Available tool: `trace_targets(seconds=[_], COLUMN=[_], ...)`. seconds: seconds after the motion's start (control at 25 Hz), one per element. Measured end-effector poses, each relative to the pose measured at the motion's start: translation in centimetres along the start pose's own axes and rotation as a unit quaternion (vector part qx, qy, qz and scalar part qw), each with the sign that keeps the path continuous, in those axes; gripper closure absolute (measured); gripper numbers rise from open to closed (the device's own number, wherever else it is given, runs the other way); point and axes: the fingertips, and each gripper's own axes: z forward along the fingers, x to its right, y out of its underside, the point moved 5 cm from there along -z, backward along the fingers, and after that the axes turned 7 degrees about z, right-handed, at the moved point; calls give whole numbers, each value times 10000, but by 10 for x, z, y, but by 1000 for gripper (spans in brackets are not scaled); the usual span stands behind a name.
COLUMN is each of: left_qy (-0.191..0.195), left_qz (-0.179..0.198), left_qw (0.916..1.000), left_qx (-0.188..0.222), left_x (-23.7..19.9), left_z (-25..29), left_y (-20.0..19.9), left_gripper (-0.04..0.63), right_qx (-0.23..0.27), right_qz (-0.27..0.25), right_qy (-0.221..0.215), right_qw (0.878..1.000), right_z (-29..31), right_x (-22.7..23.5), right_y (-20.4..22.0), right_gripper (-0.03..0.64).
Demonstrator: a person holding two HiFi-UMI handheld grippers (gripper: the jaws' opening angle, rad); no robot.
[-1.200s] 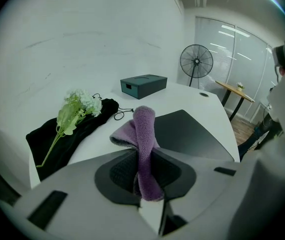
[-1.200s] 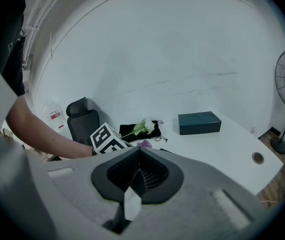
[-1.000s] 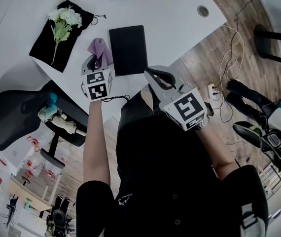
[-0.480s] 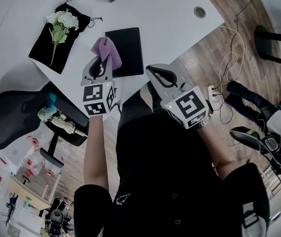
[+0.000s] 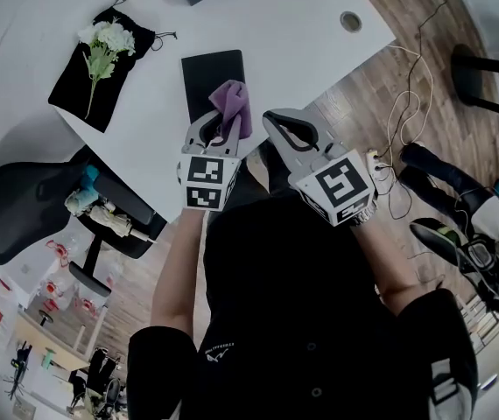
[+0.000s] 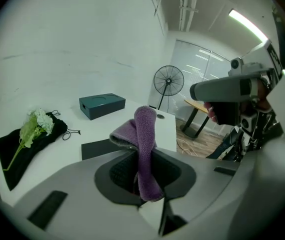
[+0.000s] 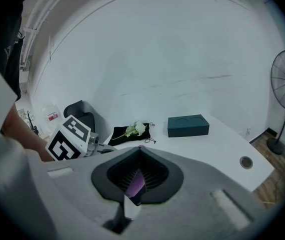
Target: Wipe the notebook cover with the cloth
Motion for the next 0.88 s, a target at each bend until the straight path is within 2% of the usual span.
trace_targets(seconds=[0.4,0.64,0.88], left_qy=[101,238,181], left_qz=[-190,21,16], left_qw=[9982,9954,9940], left_qx=[-566,-923,-1079], left_x=[3,10,8], left_z=[27,46,56], left_y=[38,59,64], left_gripper=[528,528,528], right_qx=[-38,-80,-63], right_qz=[40,72,58], right_qy=[108,167,160], right_qw=[9999,9998,9998], right_z=[-3,-5,-4], right_x=[8,8,8], right_y=[2,5,5], right_gripper=[614,614,614])
